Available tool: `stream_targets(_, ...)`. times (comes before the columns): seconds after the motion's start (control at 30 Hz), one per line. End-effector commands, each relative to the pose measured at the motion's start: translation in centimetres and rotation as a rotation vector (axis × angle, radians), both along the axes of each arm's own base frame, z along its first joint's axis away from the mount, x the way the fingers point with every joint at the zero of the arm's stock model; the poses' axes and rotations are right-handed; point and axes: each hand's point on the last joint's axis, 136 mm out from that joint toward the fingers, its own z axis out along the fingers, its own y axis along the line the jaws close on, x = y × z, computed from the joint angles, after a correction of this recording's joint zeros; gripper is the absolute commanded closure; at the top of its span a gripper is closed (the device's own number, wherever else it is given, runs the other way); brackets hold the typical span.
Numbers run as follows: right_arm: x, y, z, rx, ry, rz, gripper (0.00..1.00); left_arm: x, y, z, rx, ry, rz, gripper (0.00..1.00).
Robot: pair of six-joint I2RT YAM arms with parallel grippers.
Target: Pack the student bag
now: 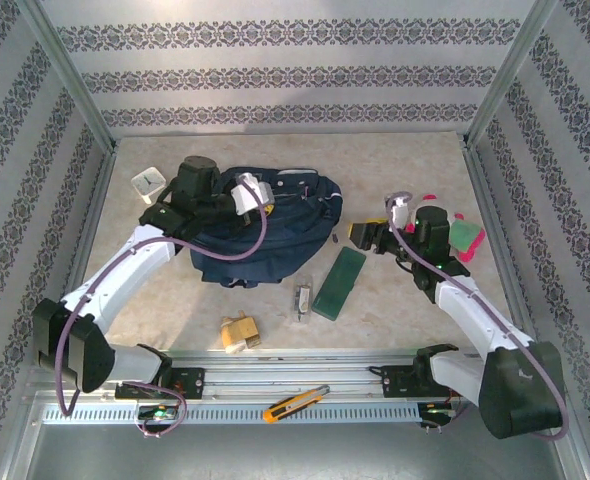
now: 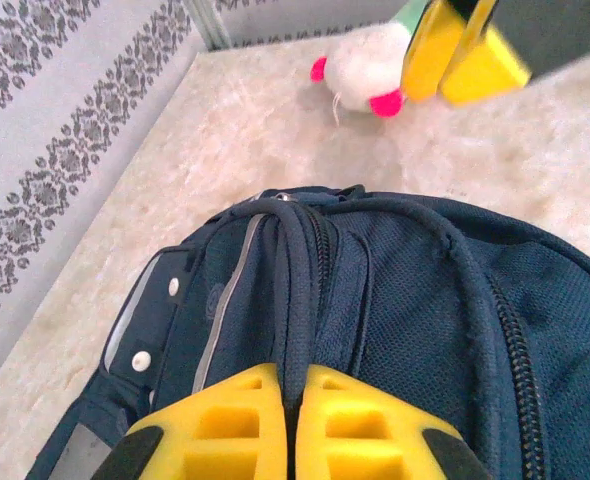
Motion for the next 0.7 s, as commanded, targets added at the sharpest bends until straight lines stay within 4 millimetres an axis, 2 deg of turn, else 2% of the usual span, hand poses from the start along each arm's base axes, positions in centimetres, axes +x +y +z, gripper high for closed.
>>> stream_targets(0.0,0.3,1.4,0.4,-0.034,-0.129,0.105,0.35,-1.2,-0.9,3.1,-0.105,-0.012,-0.108,1.00)
stream_targets(0.17,0.3,3.7,-1.6,-0.075,-0.117,0.200,0.37,-1.5,-1.0,3.7,-0.135,-0.011,-0.147,1.00)
stream_targets(0.37,-0.5,6.1,-3.6,-0.145,-0.211,0.344,0.39,-1.4,0.0,4.2,-0.133,-0.026,-0.146,1.00)
stream_targets(0.57,0.7,6.8,-4.6,-0.152,-0.221,0.386,0.40,-1.5,1.3,5.2,-0.139,-0.048,-0.139,1.00)
stream_targets(0.67,0.0,7.4,-4.1,-0.117,-0.236,0.450,0.41,-1.3,1.9,5.4,-0.138,-0.059,-0.124,1.00)
